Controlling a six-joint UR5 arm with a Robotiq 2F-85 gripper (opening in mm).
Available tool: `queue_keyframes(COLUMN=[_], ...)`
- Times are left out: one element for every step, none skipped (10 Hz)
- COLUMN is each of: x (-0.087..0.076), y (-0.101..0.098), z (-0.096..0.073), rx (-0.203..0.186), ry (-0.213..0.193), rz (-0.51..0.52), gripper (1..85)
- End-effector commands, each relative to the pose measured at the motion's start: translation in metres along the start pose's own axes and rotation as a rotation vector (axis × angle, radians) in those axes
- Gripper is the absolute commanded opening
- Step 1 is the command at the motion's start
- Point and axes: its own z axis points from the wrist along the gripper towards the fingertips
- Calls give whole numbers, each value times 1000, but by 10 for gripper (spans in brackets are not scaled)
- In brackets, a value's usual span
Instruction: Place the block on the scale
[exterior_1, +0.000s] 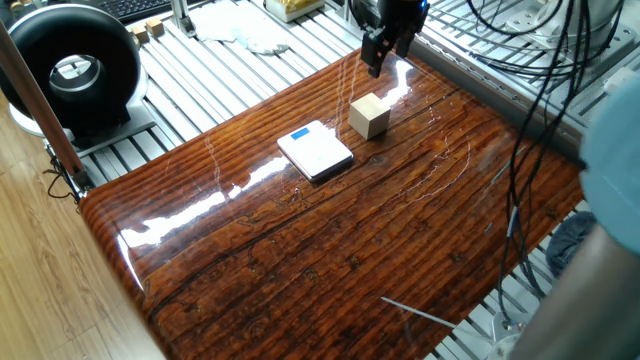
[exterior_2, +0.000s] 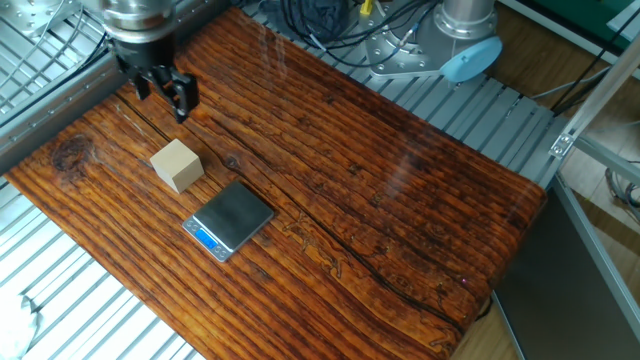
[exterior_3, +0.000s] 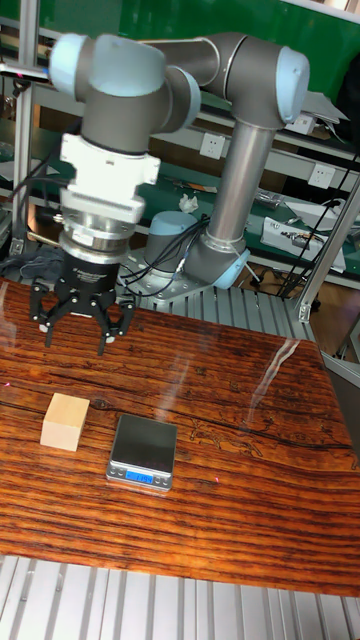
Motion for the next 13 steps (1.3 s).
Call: queue_keyframes(x=[3, 0, -6, -12, -15, -22, -27, -28, -26, -23, -22, -22, -20], y=[10, 12, 13, 15, 16, 17, 18, 19, 16, 13, 11, 8, 0], z=[1, 7, 15, 21, 23, 28, 35, 34, 34, 34, 34, 34, 34], rx=[-53, -61, -63, -68, -67, -63, -66, -68, -56, -45, -38, -26, 3], ry=[75, 70, 51, 38, 35, 26, 15, 13, 19, 31, 34, 37, 44], rz=[-8, -23, -34, -41, -41, -39, -51, -54, -61, -63, -63, -69, -66], gripper=[657, 653, 650, 650, 650, 650, 647, 647, 647, 647, 640, 610, 600])
